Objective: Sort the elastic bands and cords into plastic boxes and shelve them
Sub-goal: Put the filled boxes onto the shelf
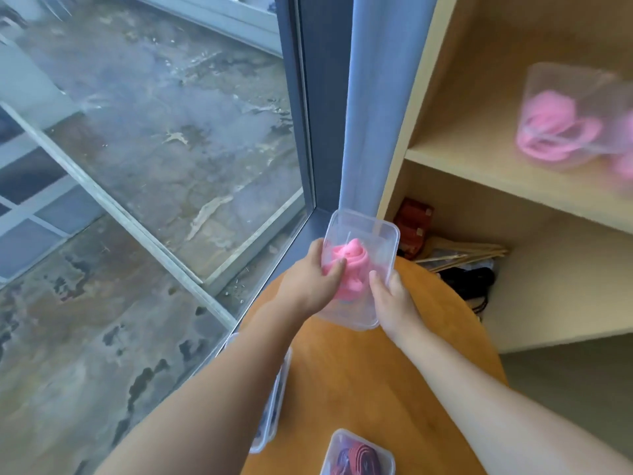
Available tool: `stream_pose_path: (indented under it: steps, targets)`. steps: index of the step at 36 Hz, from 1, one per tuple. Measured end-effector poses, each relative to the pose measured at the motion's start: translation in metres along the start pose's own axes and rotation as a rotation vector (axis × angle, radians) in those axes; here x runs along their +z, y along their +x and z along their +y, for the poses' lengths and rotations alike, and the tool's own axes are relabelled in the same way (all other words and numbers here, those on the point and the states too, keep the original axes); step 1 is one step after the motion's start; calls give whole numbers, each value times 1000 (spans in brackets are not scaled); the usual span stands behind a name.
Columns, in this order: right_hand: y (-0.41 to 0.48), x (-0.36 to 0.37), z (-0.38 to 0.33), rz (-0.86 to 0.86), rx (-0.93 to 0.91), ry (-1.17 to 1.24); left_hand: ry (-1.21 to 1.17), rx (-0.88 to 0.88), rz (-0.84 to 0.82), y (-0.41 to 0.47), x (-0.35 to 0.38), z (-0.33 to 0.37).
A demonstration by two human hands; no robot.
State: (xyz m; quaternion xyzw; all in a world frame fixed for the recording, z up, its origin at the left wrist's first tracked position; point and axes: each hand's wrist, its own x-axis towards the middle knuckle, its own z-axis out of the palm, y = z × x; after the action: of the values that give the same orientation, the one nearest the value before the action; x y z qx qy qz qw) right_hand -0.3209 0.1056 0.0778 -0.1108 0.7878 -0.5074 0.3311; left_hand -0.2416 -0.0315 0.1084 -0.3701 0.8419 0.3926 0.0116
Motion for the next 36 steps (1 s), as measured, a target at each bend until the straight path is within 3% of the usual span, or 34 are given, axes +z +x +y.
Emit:
stream_pose_path:
  steps: [10, 16, 20, 25, 36]
  targets:
    - [-80, -133, -103, 58, -131, -46, -62, 145, 41, -76, -40, 164]
    - [-72, -224, -179, 92, -257, -59, -68, 226, 111, -65, -60, 274]
    - [-53, -272, -215, 137, -199, -119, -192, 214, 56, -51, -65, 332]
    - [-37, -303, -236, 173, -200, -61, -351, 201, 7, -33, -58, 365]
    - [11, -337, -250, 176, -138, -96, -415, 168, -44, 28, -34, 400]
